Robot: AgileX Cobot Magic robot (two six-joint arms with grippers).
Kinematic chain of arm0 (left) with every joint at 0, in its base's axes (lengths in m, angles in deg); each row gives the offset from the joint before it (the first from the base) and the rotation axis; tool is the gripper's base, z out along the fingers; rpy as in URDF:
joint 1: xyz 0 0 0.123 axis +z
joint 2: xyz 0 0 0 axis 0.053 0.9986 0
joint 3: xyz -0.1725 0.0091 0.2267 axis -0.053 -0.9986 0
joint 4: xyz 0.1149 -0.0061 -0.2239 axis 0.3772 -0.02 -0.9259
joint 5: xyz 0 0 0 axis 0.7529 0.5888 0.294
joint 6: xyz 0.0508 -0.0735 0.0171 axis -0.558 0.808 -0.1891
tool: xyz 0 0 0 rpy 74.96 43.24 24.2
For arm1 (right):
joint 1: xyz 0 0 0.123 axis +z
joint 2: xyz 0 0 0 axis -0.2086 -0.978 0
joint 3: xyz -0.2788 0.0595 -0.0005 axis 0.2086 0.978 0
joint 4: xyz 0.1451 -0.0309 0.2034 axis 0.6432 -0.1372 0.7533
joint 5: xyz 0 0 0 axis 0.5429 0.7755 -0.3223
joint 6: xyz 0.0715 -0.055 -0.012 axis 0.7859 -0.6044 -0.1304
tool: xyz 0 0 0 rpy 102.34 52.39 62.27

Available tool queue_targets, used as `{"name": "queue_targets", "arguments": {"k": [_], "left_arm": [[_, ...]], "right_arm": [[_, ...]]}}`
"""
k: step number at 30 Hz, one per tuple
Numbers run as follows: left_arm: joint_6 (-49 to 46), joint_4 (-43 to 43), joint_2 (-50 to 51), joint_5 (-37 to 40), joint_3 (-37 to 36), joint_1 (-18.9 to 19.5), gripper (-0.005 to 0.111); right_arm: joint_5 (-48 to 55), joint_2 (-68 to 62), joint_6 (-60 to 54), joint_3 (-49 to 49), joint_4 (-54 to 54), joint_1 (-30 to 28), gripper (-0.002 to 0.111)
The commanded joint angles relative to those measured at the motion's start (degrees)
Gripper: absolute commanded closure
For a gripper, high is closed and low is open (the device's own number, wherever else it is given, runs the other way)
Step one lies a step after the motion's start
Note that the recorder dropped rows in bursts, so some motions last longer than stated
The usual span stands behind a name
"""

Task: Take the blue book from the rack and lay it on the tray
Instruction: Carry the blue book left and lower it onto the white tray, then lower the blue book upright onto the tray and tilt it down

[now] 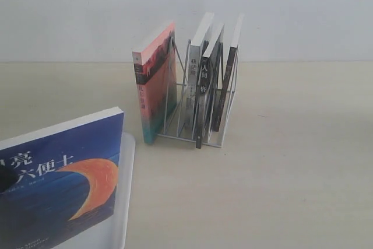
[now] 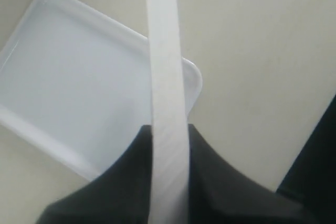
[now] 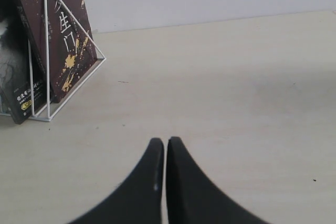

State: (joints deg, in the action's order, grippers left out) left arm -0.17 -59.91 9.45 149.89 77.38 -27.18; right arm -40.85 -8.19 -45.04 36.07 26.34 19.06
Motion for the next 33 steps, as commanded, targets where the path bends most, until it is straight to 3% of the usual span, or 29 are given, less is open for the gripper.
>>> {"name": "queue_targets", "arguments": {"k": [1, 8, 23, 33], "left_arm": [[-0.36, -2.61, 0.98, -3.59, -0.50, 2.50, 0.103], [-8.75, -14.19, 2.17, -3.00, -0.50, 7.09, 0.103], [-12.74, -14.72, 11.36, -0.02, -0.12, 14.09, 0.103], [-18.28, -13.69, 13.26, 7.12, 7.37, 17.70, 0.103]], "right_arm": [[-0.70, 0.31, -0.35, -0.07, -0.27, -0.06, 0.107], [-0.70, 0.31, -0.35, -0.07, -0.27, -0.06, 0.107], [-0.70, 0.31, -0.35, -0.07, -0.27, -0.06, 0.107], [-0.70, 0.31, -0.35, -0.07, -0.27, -0.06, 0.107]]}}
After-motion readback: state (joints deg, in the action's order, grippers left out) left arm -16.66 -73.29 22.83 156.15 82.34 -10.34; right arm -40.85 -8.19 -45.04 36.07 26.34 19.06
